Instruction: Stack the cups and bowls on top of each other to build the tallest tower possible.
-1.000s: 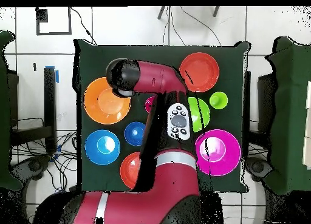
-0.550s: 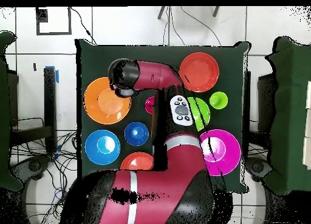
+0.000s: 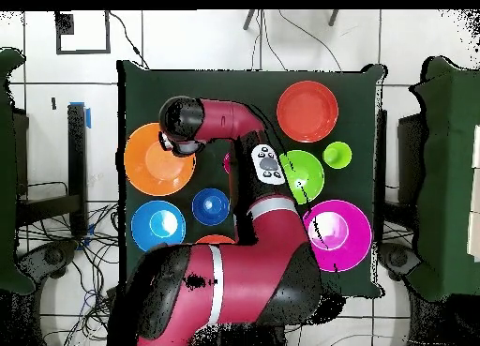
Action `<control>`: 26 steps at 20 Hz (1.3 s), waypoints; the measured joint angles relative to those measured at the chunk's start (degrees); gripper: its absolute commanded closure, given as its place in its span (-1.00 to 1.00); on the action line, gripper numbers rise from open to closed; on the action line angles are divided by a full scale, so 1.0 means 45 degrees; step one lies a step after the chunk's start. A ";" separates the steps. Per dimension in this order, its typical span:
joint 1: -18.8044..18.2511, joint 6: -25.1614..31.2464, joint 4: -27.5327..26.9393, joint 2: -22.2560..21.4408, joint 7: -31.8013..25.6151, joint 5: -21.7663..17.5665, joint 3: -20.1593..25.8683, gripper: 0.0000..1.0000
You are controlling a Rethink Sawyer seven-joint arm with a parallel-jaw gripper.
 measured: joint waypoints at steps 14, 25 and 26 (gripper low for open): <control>0.0042 0.0003 -0.0004 -0.0301 0.0000 -0.0596 0.0211 -1.00; -0.0022 0.0003 -0.0193 -0.0370 0.0000 -0.0614 0.0211 -1.00; -0.0032 0.0003 -0.0217 -0.0348 0.0000 -0.0617 0.0211 -1.00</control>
